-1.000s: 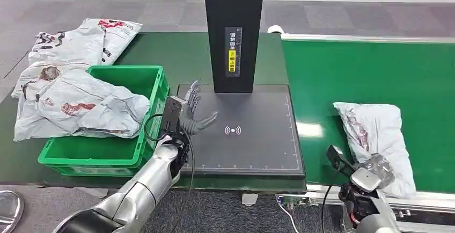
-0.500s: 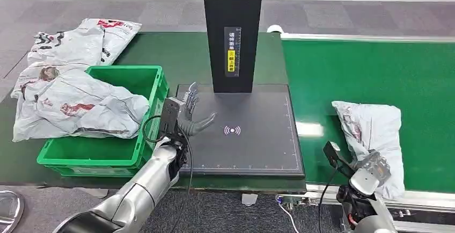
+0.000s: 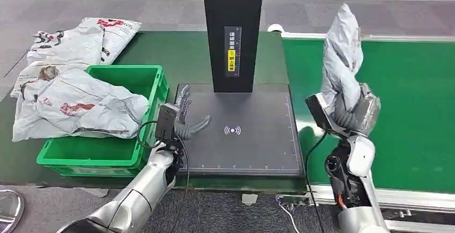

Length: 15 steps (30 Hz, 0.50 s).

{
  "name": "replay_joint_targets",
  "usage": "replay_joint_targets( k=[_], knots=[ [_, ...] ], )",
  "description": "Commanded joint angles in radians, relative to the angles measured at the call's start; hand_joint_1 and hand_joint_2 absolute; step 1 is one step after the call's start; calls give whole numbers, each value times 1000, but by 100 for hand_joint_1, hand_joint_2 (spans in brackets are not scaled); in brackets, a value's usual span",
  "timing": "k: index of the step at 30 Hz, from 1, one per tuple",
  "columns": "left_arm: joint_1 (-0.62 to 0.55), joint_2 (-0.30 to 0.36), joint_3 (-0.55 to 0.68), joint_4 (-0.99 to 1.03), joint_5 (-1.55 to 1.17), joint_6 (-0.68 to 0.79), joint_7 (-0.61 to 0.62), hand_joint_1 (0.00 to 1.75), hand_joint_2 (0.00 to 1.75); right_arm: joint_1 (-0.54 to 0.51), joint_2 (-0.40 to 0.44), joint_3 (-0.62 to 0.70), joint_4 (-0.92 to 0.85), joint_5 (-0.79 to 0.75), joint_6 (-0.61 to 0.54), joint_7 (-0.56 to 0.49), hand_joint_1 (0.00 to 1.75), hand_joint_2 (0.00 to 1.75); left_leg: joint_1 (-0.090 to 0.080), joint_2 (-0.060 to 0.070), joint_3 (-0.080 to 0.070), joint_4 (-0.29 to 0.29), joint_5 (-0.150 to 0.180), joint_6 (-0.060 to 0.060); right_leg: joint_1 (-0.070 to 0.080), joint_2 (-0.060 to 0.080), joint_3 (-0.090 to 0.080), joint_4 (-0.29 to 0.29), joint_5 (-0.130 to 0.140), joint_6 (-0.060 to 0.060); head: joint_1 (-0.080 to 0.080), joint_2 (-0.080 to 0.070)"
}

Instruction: Moved the parcel from conveyor to table for the left to box.

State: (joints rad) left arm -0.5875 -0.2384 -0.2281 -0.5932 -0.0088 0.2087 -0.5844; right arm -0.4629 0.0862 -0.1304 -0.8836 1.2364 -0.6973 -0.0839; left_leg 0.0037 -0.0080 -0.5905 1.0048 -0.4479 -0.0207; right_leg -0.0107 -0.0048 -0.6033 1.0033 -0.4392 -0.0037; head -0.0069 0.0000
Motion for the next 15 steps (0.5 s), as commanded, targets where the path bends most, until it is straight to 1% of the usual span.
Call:
replay_joint_targets(
  k=[1, 3, 4, 5, 6, 8, 9, 10, 11, 14, 15],
  knots=[
    [-46, 5, 46, 42, -9, -3, 4, 0, 175, -7, 71, 195, -105, -18, -1, -52, 175, 175, 0, 1, 0, 0, 0, 0, 0, 1, 0, 0, 0, 0, 0, 0],
    [-65, 0, 50, 49, -14, -8, 10, 0, 175, -18, 98, 319, -64, 29, 31, 37, 175, 175, 0, 3, 0, 0, -1, 0, 0, 3, -1, 0, 1, 0, 0, 0],
    [-73, -1, 51, 51, -16, -15, 16, 0, 175, -19, 110, 386, -38, 11, 66, 71, 175, 175, 1, 8, 0, 1, -1, 0, 0, 7, -2, 0, 1, 0, 0, 0],
    [-76, -2, 51, 51, -18, -17, 19, 0, 175, -19, 109, 434, -15, 38, 74, 110, 175, 175, 1, 7, -1, 1, -1, 0, 0, 7, -1, 0, 1, 0, 0, 0],
    [-77, -1, 52, 50, -20, -19, 22, 0, 175, -18, 113, 485, 17, -3, 101, 116, 175, 175, 1, 7, 0, 1, -1, 0, 0, 7, -1, 0, 1, 0, 0, 0],
    [-77, 0, 53, 51, -20, -21, 22, 0, 175, -20, 107, 534, 53, -8, 95, 139, 175, 175, 2, 10, 2, 0, -1, 0, 1, 9, 0, -1, 2, -1, 0, 0],
    [-77, 0, 54, 51, -21, -19, 21, 0, 175, -21, 108, 546, 67, -30, 97, 133, 175, 175, 2, 9, 2, -1, -1, 0, 1, 9, -1, -1, 2, -1, 0, 0],
    [-76, 2, 57, 52, -18, -18, 20, 0, 175, -27, 104, 572, 91, -60, 150, 129, 175, 175, 1, 6, 1, 0, -1, 0, 1, 6, -1, -1, 1, 0, 0, 0],
    [-77, 3, 58, 52, -18, -18, 19, 0, 175, -25, 103, 583, 93, -50, 143, 132, 175, 175, 2, 6, 2, -1, -1, 0, 1, 7, 1, -2, 1, -1, 0, 0],
    [-84, 12, 55, 59, -17, -26, 18, 0, 175, -12, 101, 612, 103, -154, 283, 107, 175, 175, 1, 6, 1, -1, -1, 0, 1, 6, -1, -1, 1, 0, 0, 0],
    [-86, 14, 55, 60, -18, -26, 18, 0, 175, -6, 95, 625, 100, -173, 299, 103, 175, 175, 1, 5, 1, -1, 0, 0, 2, 6, 0, -2, 1, 0, 0, 0]
  ],
)
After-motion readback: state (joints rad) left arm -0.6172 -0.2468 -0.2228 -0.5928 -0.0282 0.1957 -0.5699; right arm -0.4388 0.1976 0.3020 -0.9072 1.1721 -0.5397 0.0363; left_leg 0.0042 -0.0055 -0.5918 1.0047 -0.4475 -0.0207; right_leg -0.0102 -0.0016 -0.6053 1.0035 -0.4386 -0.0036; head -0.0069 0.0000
